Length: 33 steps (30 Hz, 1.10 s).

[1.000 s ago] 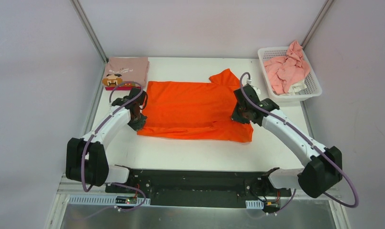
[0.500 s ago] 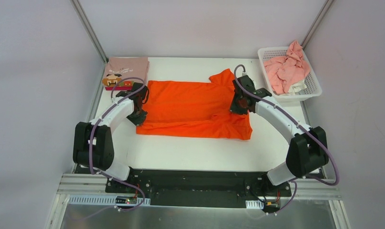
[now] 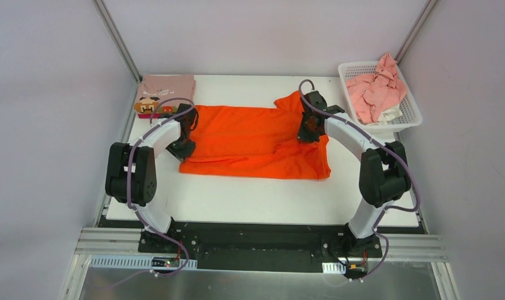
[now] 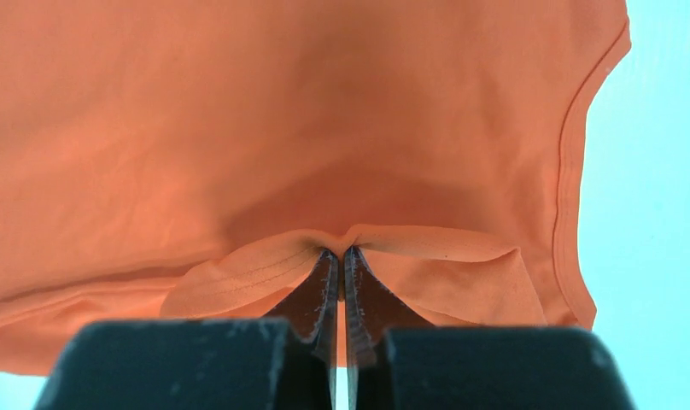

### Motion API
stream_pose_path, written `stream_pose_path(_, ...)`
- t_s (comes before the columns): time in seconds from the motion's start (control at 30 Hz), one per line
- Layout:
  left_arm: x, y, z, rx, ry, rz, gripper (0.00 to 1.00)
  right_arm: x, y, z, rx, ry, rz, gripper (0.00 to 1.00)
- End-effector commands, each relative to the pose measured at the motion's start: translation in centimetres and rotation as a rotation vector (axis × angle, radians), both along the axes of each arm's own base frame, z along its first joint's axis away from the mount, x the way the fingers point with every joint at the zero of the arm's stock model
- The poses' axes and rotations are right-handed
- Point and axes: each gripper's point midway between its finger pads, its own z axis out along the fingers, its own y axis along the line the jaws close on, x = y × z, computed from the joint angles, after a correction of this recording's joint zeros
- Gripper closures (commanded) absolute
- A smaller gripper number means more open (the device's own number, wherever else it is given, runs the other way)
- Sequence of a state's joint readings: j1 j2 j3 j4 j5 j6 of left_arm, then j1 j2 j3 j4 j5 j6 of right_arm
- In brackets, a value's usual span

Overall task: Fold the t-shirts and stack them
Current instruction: Fold the flattened tshirt in 1/3 of the way

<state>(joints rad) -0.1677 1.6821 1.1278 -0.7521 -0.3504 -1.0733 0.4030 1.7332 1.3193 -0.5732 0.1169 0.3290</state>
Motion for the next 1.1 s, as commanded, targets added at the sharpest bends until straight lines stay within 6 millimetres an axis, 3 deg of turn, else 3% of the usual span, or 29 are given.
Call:
stream_pose_path(0.0,0.5,1.7,1.5,0.033,-0.035,0.037,0.46,3.2,-0.9,0.6,-0.039,-0.051,-0.058,0.89)
stream_pose_path(0.03,0.6,2.0,1.9,0.036,-0.049,0.041,0.28,3.8,-1.2,0.6,-0.044,-0.057,-0.083,0.73)
stream_pose_path(0.07,0.7,2.2,2.6,0.039,-0.069,0.043,0.16,4.5,-1.6,0.8,-0.048,-0.070,-0.108,0.61)
stream_pose_path(0.1,0.8,2.4,3.4,0.044,-0.090,0.039,0.05,5.1,-1.9,1.3,-0.051,-0.084,-0.134,0.41)
stream_pose_path(0.17,1.1,2.5,5.3,0.044,-0.145,0.025,0.01,5.6,-2.5,2.9,-0.065,-0.112,-0.167,0.07)
stream_pose_path(0.2,1.1,2.5,6.2,0.039,-0.170,0.018,0.01,5.5,-2.6,3.8,-0.060,-0.130,-0.171,0.02)
stream_pose_path(0.33,0.7,1.3,8.4,-0.027,-0.232,-0.045,0.01,3.1,-2.6,5.6,0.012,-0.172,-0.175,0.01)
stream_pose_path(0.43,0.6,-0.8,8.6,-0.081,-0.222,-0.158,0.01,-0.1,-2.0,4.7,0.094,-0.136,-0.146,0.01)
stream_pose_path(0.53,1.0,-4.0,7.8,-0.123,-0.190,-0.314,0.01,-3.1,-0.8,2.5,0.196,-0.084,-0.106,0.01)
stream_pose_path(0.67,1.8,-8.0,5.1,-0.217,-0.112,-0.455,0.01,-4.4,0.5,0.7,0.263,-0.022,-0.069,0.01)
stream_pose_path(0.77,1.7,-8.2,2.6,-0.221,-0.042,-0.455,0.01,-4.7,-0.3,-1.3,0.211,0.035,-0.117,0.01)
stream_pose_path(0.9,0.6,-7.0,-0.1,-0.169,0.035,-0.428,0.01,-5.4,-3.8,-4.2,0.059,0.067,-0.230,0.00)
stream_pose_path(1.07,-1.3,-5.2,-2.7,-0.110,0.120,-0.390,0.01,-6.6,-5.2,-7.3,0.068,0.137,-0.308,0.01)
